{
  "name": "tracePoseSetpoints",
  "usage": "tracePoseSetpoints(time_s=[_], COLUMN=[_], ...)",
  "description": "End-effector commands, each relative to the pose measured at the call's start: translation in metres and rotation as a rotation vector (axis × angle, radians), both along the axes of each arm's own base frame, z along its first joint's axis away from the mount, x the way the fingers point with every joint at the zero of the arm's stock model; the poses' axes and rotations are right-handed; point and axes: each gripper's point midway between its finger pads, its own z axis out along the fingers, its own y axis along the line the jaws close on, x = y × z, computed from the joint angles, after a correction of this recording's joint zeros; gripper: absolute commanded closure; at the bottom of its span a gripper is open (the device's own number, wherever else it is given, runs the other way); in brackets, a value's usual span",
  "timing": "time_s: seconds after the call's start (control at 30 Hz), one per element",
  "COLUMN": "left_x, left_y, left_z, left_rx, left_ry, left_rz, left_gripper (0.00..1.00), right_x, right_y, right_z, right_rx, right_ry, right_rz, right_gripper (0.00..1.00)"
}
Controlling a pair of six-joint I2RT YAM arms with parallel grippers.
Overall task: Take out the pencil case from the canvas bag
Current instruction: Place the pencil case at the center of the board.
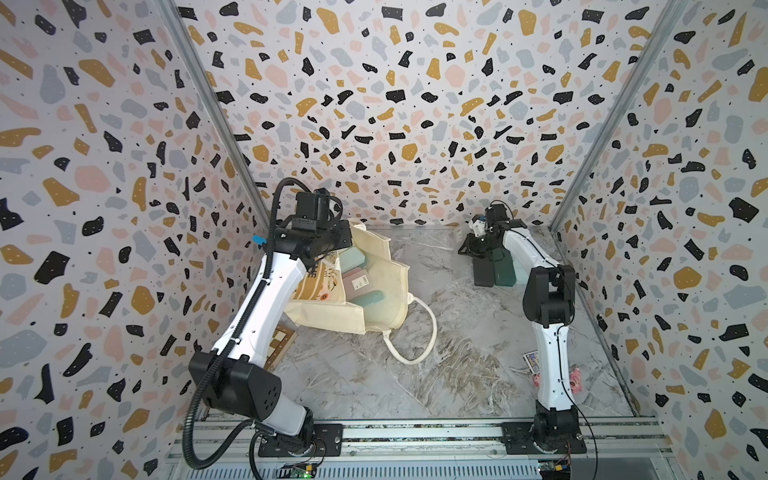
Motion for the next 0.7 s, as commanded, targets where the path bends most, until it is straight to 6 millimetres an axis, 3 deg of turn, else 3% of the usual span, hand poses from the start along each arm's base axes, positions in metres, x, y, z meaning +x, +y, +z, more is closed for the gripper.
tracePoseSetpoints(time_s=[0.0,0.13,0.37,0.67], left_x=[0.007,0.009,0.009,0.008], left_y=[-0.002,-0.004,-0.002,0.007], left_z=[0.043,0.042,0.042,0.042], left_rx=[-0.046,-0.059,-0.063,-0.058], left_ry=[-0.159,-0.154,-0.155,-0.151], left_rz=[-0.021,-0.029,-0.027,0.009], left_gripper=[1.0,1.0,1.0,1.0], right_x=[-0.008,-0.006,0.0,0.003], right_y=[0.008,0.011,-0.004,-0.025], right_z=[0.018,0.013,0.005,0.034], right_rx=[0.084,0.108,0.017,-0.142], right_ry=[0.03,0.037,0.021,-0.088], right_rz=[0.028,0.036,-0.004,-0.059], right_gripper=[0.72,0.7,0.54,0.51])
